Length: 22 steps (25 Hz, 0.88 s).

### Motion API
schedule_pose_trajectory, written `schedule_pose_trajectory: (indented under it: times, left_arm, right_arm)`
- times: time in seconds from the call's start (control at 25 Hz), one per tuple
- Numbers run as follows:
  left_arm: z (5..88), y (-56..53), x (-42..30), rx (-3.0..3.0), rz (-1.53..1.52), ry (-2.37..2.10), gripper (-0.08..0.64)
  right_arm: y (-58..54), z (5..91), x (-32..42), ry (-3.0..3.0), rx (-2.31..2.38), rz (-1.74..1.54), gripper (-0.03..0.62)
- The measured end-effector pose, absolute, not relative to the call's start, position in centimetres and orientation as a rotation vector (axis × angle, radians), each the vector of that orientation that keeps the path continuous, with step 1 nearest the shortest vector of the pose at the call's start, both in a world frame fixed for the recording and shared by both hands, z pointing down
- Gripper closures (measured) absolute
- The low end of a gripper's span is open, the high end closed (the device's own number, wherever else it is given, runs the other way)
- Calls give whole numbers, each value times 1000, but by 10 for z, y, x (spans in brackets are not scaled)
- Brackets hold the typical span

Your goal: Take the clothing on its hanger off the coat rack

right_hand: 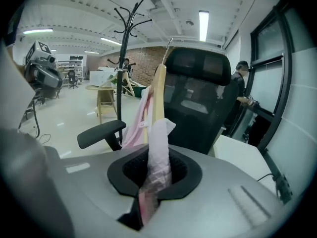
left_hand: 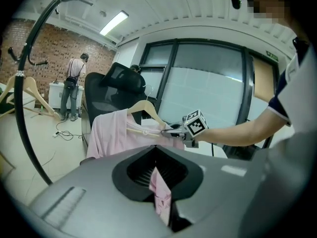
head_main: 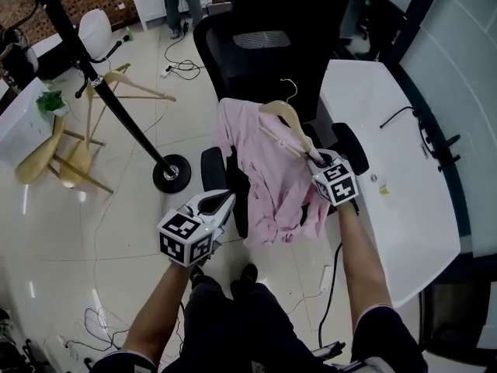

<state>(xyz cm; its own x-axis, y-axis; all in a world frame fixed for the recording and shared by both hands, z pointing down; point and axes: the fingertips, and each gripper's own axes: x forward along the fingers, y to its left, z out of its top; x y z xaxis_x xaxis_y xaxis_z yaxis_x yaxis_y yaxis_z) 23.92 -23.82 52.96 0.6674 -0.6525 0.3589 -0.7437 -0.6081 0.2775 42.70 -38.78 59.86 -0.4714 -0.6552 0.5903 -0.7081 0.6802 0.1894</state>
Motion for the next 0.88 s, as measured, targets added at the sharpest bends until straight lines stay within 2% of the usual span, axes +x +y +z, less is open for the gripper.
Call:
schedule_pose_trajectory:
  times: [0.4,0.88]
  left_arm:
    - [577,-241,245,2378,355,-1051,548]
    - [602,-254,252,2328,368,-1018,548]
  right_arm:
    - [-396,698,429,-2183,1007,308,563]
    - [-402,749,434,-2129,947,394,558]
